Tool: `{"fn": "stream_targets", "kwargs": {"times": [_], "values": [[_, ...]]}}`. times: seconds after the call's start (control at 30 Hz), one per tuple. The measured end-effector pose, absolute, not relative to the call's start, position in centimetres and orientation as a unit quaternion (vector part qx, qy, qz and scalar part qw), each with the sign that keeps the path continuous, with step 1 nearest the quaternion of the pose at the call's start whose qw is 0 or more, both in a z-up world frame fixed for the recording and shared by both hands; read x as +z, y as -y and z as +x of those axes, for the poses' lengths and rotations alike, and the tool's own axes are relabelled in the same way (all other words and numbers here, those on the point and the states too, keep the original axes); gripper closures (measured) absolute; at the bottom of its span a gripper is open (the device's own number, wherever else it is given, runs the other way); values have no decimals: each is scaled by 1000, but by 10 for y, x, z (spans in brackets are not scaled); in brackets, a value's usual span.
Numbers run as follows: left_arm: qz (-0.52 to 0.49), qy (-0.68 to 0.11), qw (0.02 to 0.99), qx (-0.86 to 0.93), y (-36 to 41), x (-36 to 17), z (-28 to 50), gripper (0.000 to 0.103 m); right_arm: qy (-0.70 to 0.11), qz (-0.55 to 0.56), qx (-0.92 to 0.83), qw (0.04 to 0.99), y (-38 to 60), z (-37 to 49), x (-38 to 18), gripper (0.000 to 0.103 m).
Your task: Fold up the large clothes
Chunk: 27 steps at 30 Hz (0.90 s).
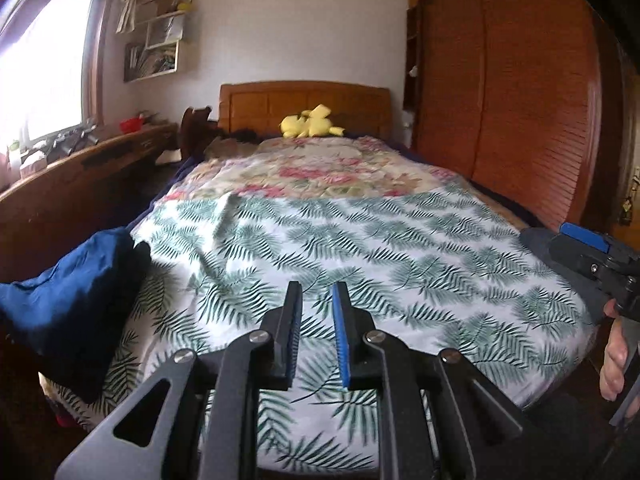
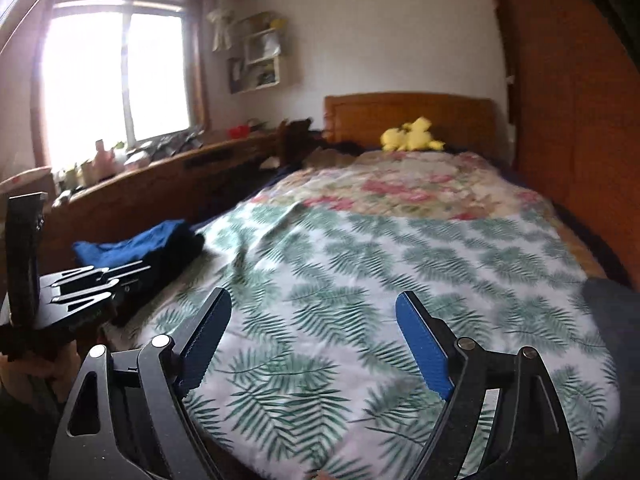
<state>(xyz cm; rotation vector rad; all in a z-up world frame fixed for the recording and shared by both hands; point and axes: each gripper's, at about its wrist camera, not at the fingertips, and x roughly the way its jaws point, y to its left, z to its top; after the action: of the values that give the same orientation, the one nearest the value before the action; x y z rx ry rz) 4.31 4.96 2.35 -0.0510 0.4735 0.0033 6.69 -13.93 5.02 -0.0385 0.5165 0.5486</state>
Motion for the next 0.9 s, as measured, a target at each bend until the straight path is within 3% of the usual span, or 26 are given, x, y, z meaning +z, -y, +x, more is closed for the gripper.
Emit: {"fn": "stream_targets", "kwargs": {"times": [0.9], "values": [[-21,-220,975,-6,-20,35,26,88,-213,12,187,959,192,35,47,17]]}}
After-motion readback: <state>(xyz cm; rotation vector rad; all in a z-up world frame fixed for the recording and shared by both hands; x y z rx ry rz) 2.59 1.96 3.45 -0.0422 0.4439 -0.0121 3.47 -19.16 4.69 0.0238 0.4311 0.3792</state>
